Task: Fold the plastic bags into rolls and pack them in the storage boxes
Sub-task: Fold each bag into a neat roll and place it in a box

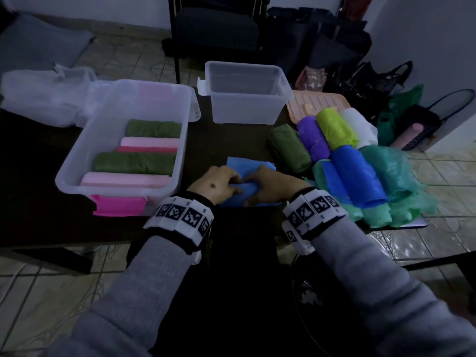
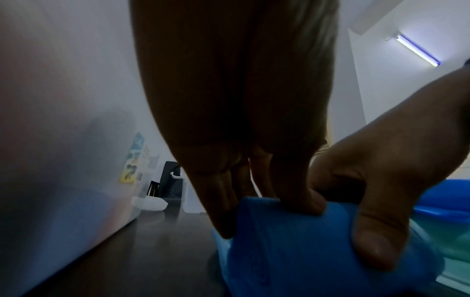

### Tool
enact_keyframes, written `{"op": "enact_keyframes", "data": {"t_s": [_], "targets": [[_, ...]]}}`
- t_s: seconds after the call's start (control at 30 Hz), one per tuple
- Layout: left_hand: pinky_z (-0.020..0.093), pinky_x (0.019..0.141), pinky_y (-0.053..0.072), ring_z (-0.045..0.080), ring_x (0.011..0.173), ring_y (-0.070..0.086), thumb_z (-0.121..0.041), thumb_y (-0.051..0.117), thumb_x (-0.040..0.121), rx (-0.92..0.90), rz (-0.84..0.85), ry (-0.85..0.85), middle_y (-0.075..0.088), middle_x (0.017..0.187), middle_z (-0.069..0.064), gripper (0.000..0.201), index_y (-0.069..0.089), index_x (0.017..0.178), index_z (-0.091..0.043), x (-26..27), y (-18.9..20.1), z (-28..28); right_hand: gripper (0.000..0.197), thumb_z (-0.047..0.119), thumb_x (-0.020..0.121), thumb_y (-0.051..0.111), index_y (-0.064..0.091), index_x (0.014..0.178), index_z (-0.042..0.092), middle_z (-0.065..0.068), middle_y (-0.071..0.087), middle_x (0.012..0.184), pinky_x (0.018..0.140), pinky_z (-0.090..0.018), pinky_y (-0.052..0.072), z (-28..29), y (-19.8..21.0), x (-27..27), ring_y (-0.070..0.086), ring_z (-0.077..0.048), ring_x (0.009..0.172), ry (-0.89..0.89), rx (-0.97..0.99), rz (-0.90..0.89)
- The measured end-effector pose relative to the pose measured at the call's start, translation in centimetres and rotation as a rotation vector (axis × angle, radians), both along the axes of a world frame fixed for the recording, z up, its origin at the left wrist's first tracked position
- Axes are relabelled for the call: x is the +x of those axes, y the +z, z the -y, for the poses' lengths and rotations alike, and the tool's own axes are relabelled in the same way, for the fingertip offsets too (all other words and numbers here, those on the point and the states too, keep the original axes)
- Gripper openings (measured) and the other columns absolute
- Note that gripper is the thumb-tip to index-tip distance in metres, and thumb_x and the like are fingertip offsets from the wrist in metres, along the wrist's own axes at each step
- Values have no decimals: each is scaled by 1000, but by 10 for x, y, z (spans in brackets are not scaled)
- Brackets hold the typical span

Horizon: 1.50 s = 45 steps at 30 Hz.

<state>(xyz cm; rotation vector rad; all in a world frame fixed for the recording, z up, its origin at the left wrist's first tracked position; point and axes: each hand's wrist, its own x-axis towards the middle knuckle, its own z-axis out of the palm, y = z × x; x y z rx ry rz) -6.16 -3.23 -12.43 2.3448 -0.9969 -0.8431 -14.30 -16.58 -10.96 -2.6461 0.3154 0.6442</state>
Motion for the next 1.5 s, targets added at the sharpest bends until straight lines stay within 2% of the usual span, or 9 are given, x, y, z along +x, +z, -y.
{"op": "enact_keyframes", "data": {"t_s": [0.13, 0.27, 0.43, 0.6, 0.73, 0.83, 1.03, 1.23, 1.5], "targets": [[30, 95, 41, 25, 117, 53, -24, 53, 95, 55, -12, 30, 56, 129, 10, 31, 59, 124, -16, 3, 3, 9, 56, 30, 75, 76, 51, 121, 11, -10, 43, 123, 98, -38, 38, -4, -8, -9, 41, -27, 117, -38, -101, 275], [31, 97, 39, 25, 116, 54, -24, 45, 99, 79, -12, 62, 57, 128, 9, 27, 63, 118, -17, 5, -2, 14, 64, 36, 82, 68, 43, 134, 9, -11, 45, 132, 103, -38, 35, -17, -26, -27, 42, -29, 122, 1, -193, 368], [30, 102, 35, 26, 121, 51, -23, 41, 101, 91, -2, 66, 54, 134, 9, 31, 59, 125, -16, 4, -3, 17, 68, 30, 84, 64, 33, 142, 13, -8, 42, 139, 104, -34, 27, -16, -36, -30, 39, -26, 129, 24, -274, 358], [25, 100, 35, 21, 122, 50, -24, 64, 88, -77, 59, 40, 53, 133, 8, 41, 57, 128, -15, -1, -1, 4, 60, 30, 88, 61, 37, 140, 13, -11, 42, 139, 104, -38, 32, -4, -24, -11, 40, -28, 128, 27, -206, 191], [33, 104, 39, 24, 120, 51, -22, 71, 82, -36, 14, 40, 53, 132, 9, 44, 60, 124, -19, 2, -3, 1, 58, 30, 83, 70, 47, 133, 14, -10, 48, 133, 100, -33, 37, 4, -11, 0, 46, -28, 122, 29, -68, 81], [34, 106, 38, 24, 122, 49, -24, 72, 80, -32, 6, 45, 51, 133, 9, 44, 61, 123, -20, 2, -1, 0, 70, 38, 68, 81, 50, 129, 22, -5, 39, 133, 102, -35, 34, 15, -7, 3, 36, -25, 125, 4, -36, 53], [27, 102, 36, 22, 121, 51, -18, 69, 83, -74, 9, 57, 55, 132, 8, 42, 61, 124, -14, -1, 2, 0, 118, 52, 51, 86, 21, 145, 27, -4, 32, 140, 107, -49, 33, 23, -14, 12, 27, -27, 130, -53, -88, -69], [30, 102, 40, 22, 118, 54, -15, 68, 84, -78, -16, 44, 58, 129, 9, 40, 62, 124, -14, -2, 6, 0, 81, 54, 59, 81, 45, 124, 21, -3, 43, 113, 94, -40, 40, 14, -16, 11, 38, -24, 112, 4, -95, -59], [36, 105, 41, 24, 117, 54, -11, 67, 85, -18, -70, 32, 58, 129, 8, 40, 61, 124, -17, -1, 16, 2, 61, 46, 85, 62, 42, 131, 11, -12, 46, 125, 96, -37, 39, 0, -23, -12, 45, -27, 114, 36, -117, 78]]}}
